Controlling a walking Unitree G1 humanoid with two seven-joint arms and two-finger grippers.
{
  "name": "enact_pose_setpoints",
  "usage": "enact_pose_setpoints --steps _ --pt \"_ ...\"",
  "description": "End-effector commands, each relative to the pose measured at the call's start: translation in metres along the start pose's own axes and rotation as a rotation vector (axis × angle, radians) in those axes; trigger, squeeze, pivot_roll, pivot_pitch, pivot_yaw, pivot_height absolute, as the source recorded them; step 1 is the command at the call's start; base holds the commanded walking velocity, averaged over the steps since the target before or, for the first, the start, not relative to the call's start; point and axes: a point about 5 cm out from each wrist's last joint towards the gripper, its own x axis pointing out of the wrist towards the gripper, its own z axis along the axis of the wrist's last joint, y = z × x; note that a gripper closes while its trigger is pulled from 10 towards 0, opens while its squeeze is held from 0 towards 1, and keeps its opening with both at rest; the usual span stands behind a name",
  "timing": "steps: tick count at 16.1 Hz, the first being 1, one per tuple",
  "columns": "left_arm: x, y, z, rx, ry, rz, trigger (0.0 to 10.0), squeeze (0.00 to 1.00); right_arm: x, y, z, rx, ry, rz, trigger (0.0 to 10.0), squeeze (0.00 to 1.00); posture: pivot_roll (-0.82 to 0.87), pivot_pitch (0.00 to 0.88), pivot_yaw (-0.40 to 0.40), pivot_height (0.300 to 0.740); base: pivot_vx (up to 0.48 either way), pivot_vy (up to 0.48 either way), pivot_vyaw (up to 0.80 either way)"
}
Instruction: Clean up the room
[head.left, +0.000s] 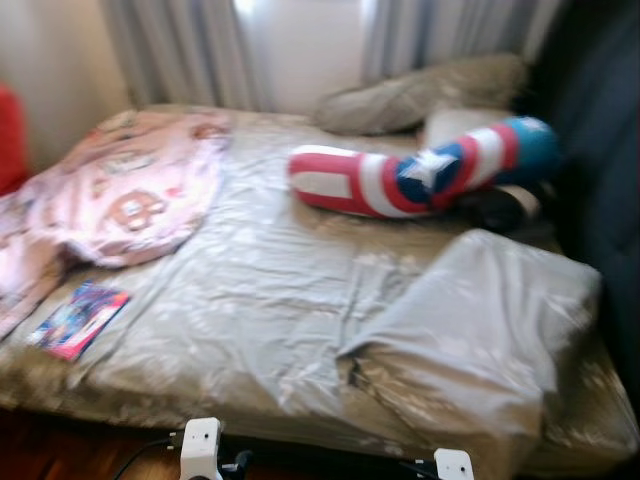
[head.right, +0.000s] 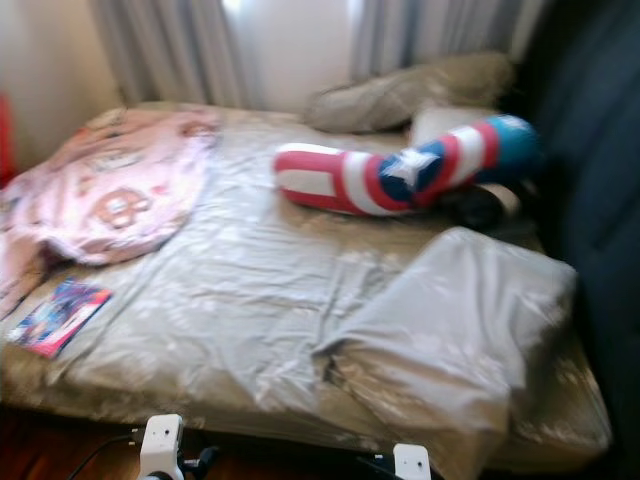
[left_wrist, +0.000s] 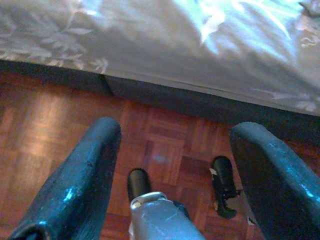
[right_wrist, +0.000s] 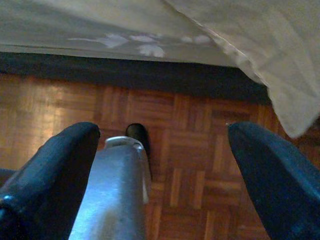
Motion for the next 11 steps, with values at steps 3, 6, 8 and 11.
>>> enact_pose_setpoints --steps 3,6,8,11 --pt "-0.0021 0.0039 -0.0054 0.017 0.023 0.002 10.0 0.0 0.0001 0.0026 -0.0001 0.0 0.004 0.006 10.0 0.0 0.0 0.0 0.001 0.74 0.0 0.0 -0.73" --pt "-0.0031 0.0056 -0.0093 0.004 0.042 0.014 10.0 0.0 0.0001 0.0027 -0.0002 -0.001 0.004 0.008 10.0 0.0 0.0 0.0 0.002 0.74 0.0 -0.31 -0.72" --pt "-0.0033 0.0065 -0.0093 0.007 0.043 0.015 10.0 0.0 0.0002 0.0027 -0.0002 -0.004 0.005 0.01 10.0 0.0 0.0 0.0 0.002 0.74 0.0 0.0 -0.71" --pt "-0.0036 0.0072 -0.0097 0.009 0.043 0.015 10.0 0.0 0.0001 0.0025 0.0005 0.002 -0.004 0.012 10.0 0.0 0.0 0.0 0.0 0.74 0.0 0.0 -0.19"
